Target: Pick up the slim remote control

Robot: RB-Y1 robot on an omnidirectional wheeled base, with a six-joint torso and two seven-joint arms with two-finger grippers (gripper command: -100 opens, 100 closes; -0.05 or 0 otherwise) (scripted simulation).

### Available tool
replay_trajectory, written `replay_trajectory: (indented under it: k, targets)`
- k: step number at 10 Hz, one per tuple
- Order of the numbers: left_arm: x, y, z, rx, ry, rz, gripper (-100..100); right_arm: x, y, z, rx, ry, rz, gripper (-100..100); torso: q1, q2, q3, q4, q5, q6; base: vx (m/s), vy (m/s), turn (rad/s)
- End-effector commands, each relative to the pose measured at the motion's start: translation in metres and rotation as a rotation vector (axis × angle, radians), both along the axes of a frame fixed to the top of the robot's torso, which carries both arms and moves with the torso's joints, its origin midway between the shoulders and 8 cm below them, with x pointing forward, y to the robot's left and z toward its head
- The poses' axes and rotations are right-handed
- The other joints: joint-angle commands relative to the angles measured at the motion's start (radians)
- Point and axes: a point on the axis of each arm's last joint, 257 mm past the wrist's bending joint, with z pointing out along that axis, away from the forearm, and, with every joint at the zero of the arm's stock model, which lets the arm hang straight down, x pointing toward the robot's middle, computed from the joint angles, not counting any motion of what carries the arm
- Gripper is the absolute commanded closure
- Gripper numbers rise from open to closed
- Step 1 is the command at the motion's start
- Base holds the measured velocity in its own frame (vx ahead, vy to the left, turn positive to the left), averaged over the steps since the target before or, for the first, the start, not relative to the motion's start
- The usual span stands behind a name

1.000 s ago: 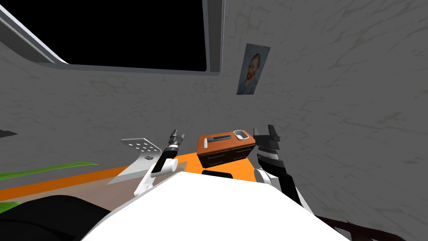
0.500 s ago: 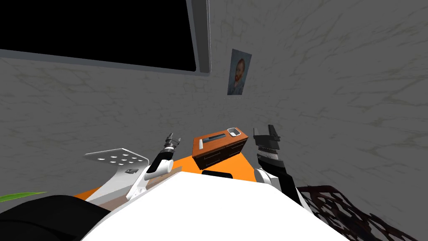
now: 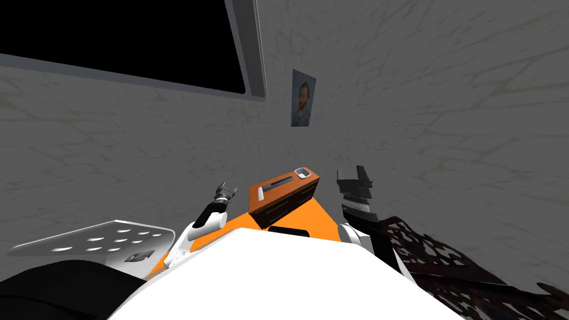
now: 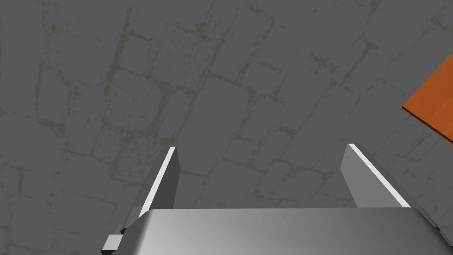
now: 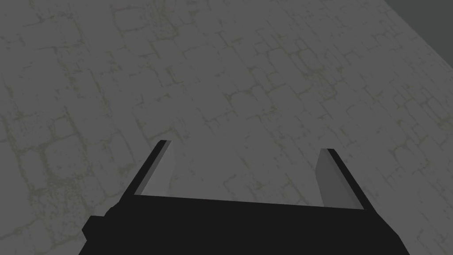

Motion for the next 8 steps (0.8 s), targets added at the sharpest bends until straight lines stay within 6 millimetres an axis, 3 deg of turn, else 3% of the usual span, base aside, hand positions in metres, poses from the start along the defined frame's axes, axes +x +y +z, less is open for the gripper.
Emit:
replay_trajectory:
  k: [1, 2, 3, 4, 5, 6, 7, 8]
  targets:
    - [-0.017, 0.023, -0.024, -0.079, 0.039, 0.062, -100, 0.0, 0.0, 0.0, 0.0, 0.0, 0.0, 0, 0.0, 0.0, 0.0, 0.0, 0.0, 0.0, -0.012, -0.01, -0.344]
    - [-0.017, 0.023, -0.026, -0.108, 0.031, 0.068, -100, 0.0, 0.0, 0.0, 0.0, 0.0, 0.0, 0, 0.0, 0.0, 0.0, 0.0, 0.0, 0.001, -0.011, -0.003, -0.226]
    - [-0.032, 0.041, -0.047, -0.168, 0.069, 0.124, -100, 0.0, 0.0, 0.0, 0.0, 0.0, 0.0, 0, 0.0, 0.0, 0.0, 0.0, 0.0, 0.0, -0.01, -0.009, -0.402]
    - [-0.033, 0.041, -0.048, -0.194, 0.057, 0.131, -100, 0.0, 0.0, 0.0, 0.0, 0.0, 0.0, 0, 0.0, 0.0, 0.0, 0.0, 0.0, 0.001, -0.008, 0.002, -0.175]
    - [-0.049, 0.059, -0.068, -0.254, 0.089, 0.189, -100, 0.0, 0.0, 0.0, 0.0, 0.0, 0.0, 0, 0.0, 0.0, 0.0, 0.0, 0.0, -0.001, -0.007, -0.004, -0.299]
    - [-0.05, 0.058, -0.07, -0.279, 0.081, 0.197, -100, 0.0, 0.0, 0.0, 0.0, 0.0, 0.0, 0, 0.0, 0.0, 0.0, 0.0, 0.0, 0.0, -0.005, 0.0, -0.269]
    - [-0.069, 0.074, -0.09, -0.341, 0.11, 0.259, -100, 0.0, 0.0, 0.0, 0.0, 0.0, 0.0, 0, 0.0, 0.0, 0.0, 0.0, 0.0, 0.0, -0.002, -0.001, -0.431]
    - [-0.069, 0.074, -0.092, -0.368, 0.098, 0.269, -100, 0.0, 0.0, 0.0, 0.0, 0.0, 0.0, 0, 0.001, -0.001, 0.0, 0.0, 0.0, 0.001, -0.001, 0.01, -0.184]
